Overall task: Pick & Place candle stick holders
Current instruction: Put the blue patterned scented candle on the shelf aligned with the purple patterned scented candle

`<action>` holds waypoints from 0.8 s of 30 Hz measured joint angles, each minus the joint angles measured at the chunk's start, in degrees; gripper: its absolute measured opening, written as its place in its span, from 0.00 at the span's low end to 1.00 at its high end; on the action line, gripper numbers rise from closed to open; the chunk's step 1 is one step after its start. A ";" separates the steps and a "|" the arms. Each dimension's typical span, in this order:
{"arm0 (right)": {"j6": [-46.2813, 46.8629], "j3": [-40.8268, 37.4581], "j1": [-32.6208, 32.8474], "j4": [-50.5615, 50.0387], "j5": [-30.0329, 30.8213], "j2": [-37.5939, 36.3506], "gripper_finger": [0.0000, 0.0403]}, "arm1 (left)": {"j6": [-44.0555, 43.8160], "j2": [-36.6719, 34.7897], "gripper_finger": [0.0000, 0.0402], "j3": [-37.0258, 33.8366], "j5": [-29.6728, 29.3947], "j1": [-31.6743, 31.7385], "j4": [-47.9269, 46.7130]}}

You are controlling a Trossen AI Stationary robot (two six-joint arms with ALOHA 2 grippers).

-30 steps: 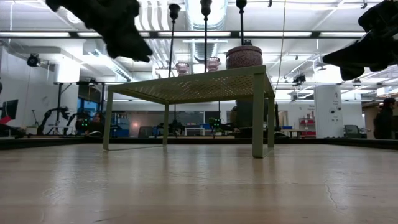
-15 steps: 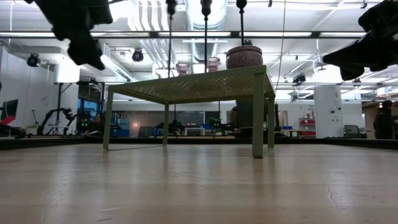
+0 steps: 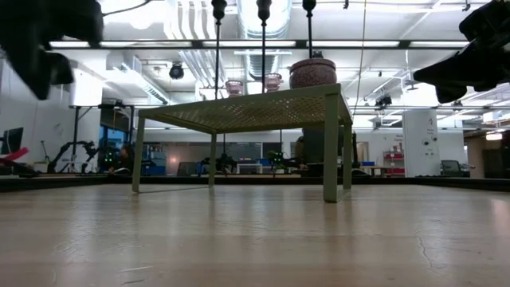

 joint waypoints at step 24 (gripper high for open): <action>0.00 0.00 0.00 0.00 0.00 0.00 0.02 | -35.35 10.84 0.67 -9.20 -3.51 -23.72 8.66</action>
